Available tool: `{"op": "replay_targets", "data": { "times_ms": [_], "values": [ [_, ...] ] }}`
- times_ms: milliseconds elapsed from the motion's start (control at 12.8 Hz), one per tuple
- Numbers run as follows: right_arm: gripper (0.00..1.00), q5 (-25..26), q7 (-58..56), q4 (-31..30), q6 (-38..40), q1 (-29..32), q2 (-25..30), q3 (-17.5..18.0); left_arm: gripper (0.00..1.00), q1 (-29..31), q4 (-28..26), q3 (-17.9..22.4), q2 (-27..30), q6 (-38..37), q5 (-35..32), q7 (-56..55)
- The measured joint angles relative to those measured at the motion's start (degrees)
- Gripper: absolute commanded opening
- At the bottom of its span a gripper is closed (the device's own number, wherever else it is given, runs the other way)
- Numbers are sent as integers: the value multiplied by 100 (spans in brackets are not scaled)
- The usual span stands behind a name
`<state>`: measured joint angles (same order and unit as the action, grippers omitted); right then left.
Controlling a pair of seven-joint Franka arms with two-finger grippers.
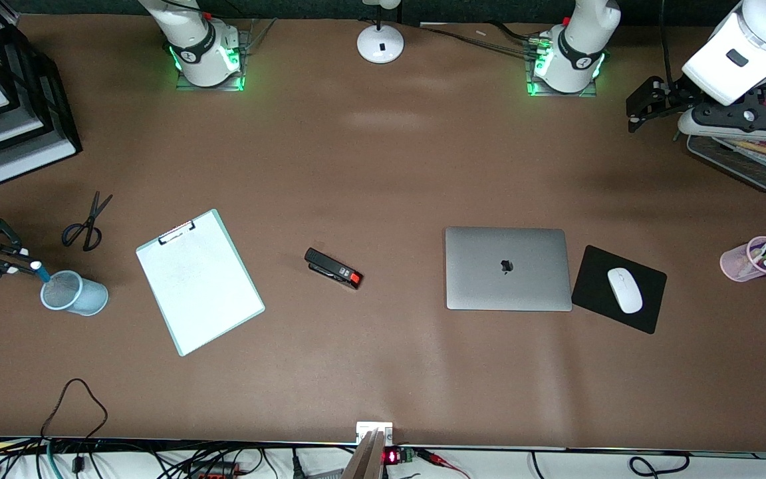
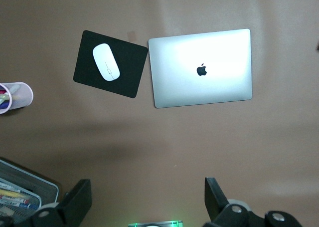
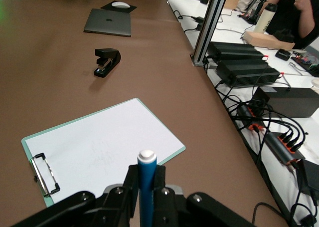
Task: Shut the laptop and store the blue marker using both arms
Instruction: 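Carry the blue marker with the right gripper over the light blue pen cup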
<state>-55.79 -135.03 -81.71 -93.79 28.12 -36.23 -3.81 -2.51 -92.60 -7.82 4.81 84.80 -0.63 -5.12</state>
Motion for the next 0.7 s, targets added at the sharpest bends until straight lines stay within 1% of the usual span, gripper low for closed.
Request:
{"op": "replay_targets", "data": {
  "times_ms": [156,468,702],
  "values": [
    [1,-127,-66,64,0,8,-154,11,100,0,-1,3,0,1,1,0],
    [1,-150,-254,501,-14,8,-681,40,100,4,-3,25,0,4,1,1],
    [2,-151,-263,604,-15,11,-868,43,100,10,-3,30,0,7,1,1]
  ]
}}
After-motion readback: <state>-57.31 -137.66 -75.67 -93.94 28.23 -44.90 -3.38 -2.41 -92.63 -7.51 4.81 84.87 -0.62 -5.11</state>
